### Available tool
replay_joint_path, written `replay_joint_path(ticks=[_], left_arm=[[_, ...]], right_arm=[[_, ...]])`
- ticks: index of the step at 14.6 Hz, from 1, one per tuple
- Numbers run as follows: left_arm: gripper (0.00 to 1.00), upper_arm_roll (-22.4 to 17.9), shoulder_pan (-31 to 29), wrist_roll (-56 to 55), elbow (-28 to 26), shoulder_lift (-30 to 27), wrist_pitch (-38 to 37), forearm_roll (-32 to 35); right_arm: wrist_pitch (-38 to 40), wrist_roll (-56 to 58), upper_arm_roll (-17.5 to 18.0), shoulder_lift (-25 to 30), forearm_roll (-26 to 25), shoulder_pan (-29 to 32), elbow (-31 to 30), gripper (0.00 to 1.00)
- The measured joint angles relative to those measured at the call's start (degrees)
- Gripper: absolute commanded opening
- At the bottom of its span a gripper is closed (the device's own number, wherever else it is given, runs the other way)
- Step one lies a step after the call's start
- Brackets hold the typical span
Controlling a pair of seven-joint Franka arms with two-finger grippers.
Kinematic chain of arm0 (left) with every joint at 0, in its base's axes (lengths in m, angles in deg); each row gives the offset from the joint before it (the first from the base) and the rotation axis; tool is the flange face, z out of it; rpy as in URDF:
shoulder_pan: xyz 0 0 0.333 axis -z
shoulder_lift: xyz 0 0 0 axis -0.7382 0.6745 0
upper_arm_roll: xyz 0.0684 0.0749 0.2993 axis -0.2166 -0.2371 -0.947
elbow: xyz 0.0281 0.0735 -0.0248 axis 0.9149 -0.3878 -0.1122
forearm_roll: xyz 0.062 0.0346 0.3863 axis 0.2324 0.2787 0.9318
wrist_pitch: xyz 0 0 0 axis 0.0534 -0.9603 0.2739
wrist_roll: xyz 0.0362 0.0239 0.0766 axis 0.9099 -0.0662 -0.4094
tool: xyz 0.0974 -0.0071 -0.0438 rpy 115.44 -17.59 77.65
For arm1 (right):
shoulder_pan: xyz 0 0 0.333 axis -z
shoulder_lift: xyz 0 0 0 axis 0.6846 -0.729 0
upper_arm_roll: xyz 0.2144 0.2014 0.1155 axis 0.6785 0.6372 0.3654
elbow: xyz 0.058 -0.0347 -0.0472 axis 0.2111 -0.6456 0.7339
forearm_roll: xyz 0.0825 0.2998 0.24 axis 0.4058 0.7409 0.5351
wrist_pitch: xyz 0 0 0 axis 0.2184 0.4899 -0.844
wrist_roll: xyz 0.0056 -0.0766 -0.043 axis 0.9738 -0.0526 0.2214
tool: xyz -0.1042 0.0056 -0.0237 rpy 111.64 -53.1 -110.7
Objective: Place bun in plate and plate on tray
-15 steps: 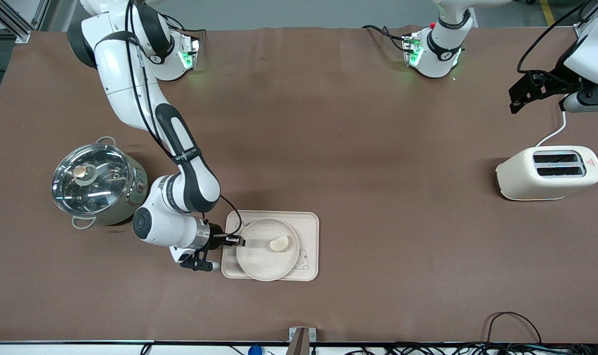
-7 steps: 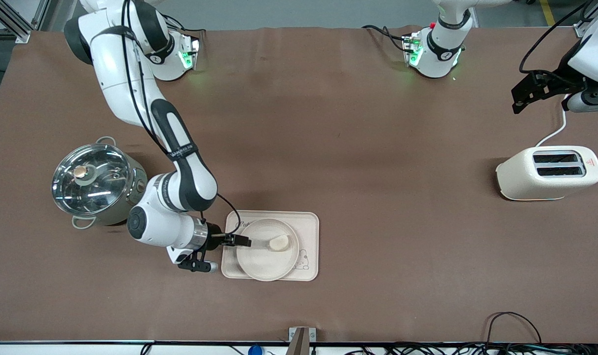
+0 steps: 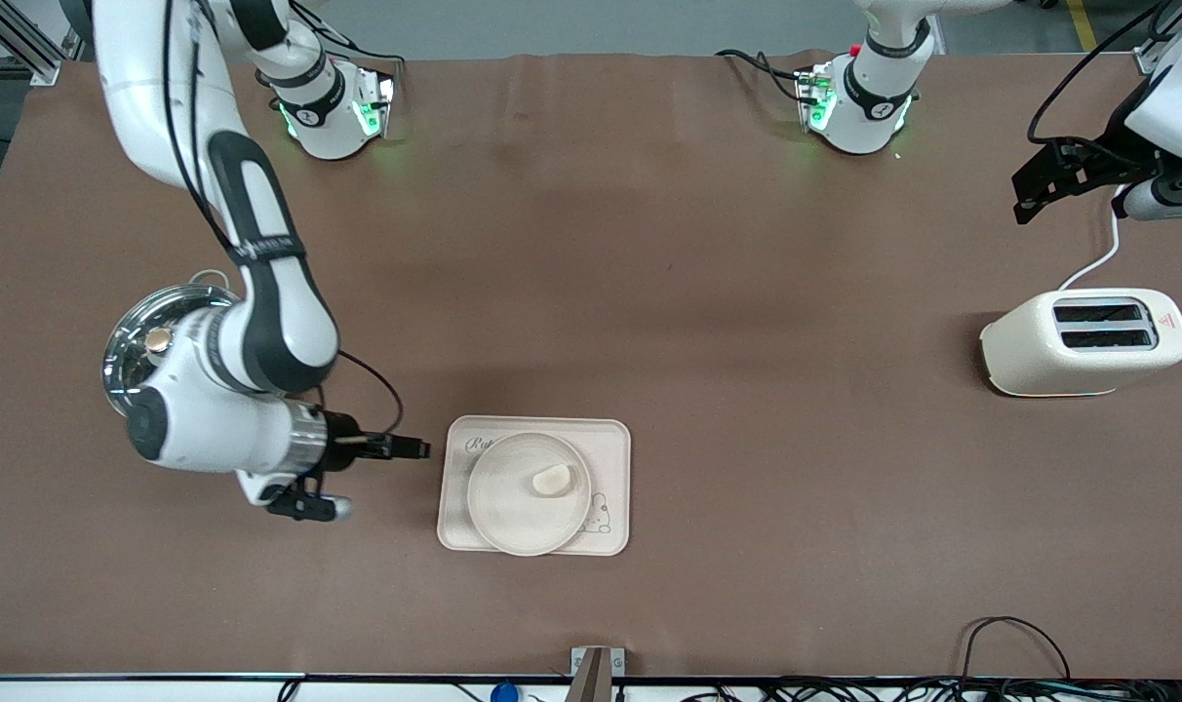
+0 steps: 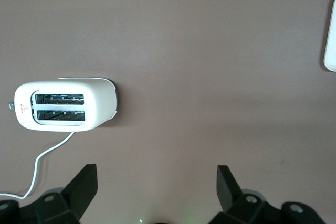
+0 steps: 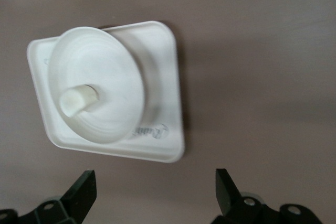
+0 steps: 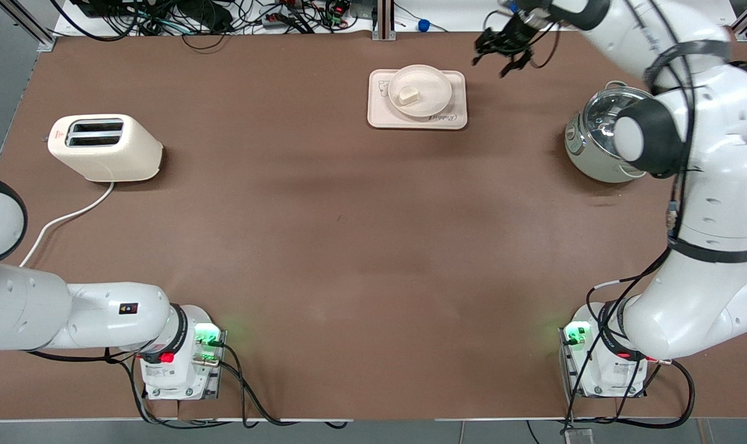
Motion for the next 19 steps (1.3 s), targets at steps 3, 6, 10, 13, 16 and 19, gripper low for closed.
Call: replay_joint_path(ticks=[3, 6, 10, 13, 16, 19], left_arm=[[1.0, 0.0, 0.0, 0.0, 0.1, 0.0, 0.0, 0.0], [1.0, 0.0, 0.0, 0.0, 0.1, 0.0, 0.0, 0.0], [1.0, 0.0, 0.0, 0.0, 0.1, 0.0, 0.0, 0.0], [1.0, 0.1, 0.0, 0.3, 0.1, 0.0, 0.0, 0.0], [1.0, 0.1, 0.0, 1.7, 0.1, 0.0, 0.0, 0.0], [1.0, 0.1, 0.0, 2.0, 0.1, 0.0, 0.0, 0.0]], right_arm=[[4.2, 0.0, -1.0, 8.1, -11.8, 0.1, -1.1, 1.0], [8.0, 0.0, -1.6, 14.6, -19.6, 0.1, -1.4, 1.0], [16.9, 1.6, -4.3, 23.3, -23.9, 1.6, -1.6, 1.0], [22.9, 5.8, -4.5, 29.1, -27.1, 4.6, -1.4, 1.0], [26.5, 6.8, -1.2, 33.9, -27.6, 9.8, -1.4, 1.0], [28.3, 6.7, 8.4, 36.8, -29.3, 18.0, -1.6, 1.0]])
